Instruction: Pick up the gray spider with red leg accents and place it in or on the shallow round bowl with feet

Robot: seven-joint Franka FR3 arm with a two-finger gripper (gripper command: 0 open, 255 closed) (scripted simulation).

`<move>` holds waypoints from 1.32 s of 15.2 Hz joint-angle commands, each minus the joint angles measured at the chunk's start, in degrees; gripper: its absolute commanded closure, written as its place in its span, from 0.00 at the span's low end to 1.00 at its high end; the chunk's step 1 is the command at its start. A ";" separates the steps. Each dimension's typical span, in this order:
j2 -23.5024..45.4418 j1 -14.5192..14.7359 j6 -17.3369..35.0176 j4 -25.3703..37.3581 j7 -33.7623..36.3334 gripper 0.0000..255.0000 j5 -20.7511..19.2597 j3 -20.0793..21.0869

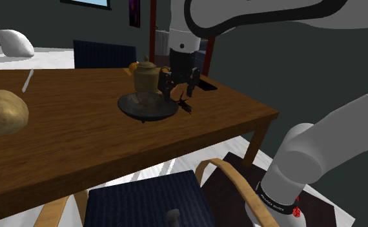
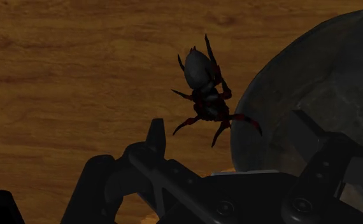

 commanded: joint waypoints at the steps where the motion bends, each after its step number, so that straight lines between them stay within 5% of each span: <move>1: 0.14 0.01 1.20 -1.02 0.11 0.00 0.05 0.14; 8: 0.15 0.01 1.19 -1.00 0.11 0.00 0.05 0.15; 9: 0.15 0.01 1.19 -1.00 0.11 1.00 0.05 0.15; 20: 0.15 -0.07 -0.33 0.51 0.04 1.00 -0.06 -0.02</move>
